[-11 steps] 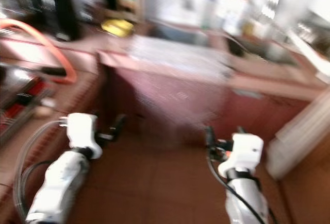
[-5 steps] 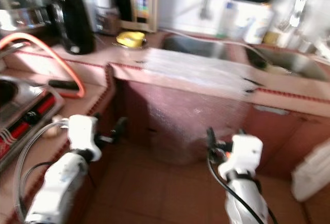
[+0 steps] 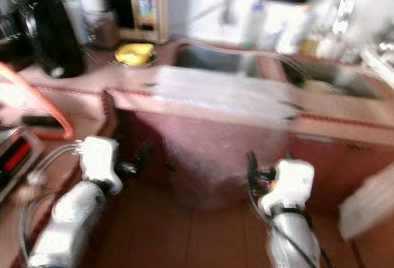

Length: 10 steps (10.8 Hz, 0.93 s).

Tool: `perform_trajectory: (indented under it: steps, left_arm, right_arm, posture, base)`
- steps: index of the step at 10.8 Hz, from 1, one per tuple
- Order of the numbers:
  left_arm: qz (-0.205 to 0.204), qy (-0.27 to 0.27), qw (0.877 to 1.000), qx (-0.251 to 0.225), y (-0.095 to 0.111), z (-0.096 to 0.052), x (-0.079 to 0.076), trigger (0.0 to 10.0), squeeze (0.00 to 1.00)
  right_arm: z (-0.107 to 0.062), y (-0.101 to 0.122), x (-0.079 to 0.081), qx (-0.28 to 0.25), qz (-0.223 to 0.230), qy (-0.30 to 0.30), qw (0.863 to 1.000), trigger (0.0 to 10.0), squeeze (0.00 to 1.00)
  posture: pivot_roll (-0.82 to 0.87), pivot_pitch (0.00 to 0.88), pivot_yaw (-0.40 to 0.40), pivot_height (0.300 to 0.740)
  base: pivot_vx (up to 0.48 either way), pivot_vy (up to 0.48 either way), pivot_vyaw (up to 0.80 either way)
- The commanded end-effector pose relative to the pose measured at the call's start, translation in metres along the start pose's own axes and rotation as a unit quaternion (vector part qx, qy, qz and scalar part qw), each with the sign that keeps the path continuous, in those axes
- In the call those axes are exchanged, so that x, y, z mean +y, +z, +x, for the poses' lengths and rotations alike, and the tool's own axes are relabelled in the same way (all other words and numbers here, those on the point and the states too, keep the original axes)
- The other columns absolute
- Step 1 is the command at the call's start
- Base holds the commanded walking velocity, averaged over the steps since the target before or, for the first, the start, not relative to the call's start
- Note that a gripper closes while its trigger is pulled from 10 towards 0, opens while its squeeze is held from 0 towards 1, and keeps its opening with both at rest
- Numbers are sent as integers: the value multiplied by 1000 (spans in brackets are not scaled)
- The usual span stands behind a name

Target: Kitchen organization

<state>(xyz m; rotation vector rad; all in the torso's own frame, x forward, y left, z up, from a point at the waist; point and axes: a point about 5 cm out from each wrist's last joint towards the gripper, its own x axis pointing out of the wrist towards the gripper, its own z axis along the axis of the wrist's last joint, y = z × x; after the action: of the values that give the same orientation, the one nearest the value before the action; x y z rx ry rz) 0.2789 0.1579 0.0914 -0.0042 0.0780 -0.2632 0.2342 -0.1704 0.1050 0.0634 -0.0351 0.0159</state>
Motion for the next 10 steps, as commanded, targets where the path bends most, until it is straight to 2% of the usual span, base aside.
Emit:
perform_trajectory:
  steps: [1, 10]
  left_arm:
    - [-3, -17, 1000, -7, 4, 5, -11, 10000, 0]
    - [-5, -22, 1000, -5, 3, 6, -13, 10000, 0]
  right_arm:
    - [-2, 1, -11, 2, -10, -15, 1000, 10000, 0]
    - [0, 1, -11, -1, -16, -13, 1000, 10000, 0]
  posture:
    - [79, 0, -77, 740]
    - [81, 0, -80, 740]
  base:
    - [330, 0, 0]
    - [331, 0, 0]
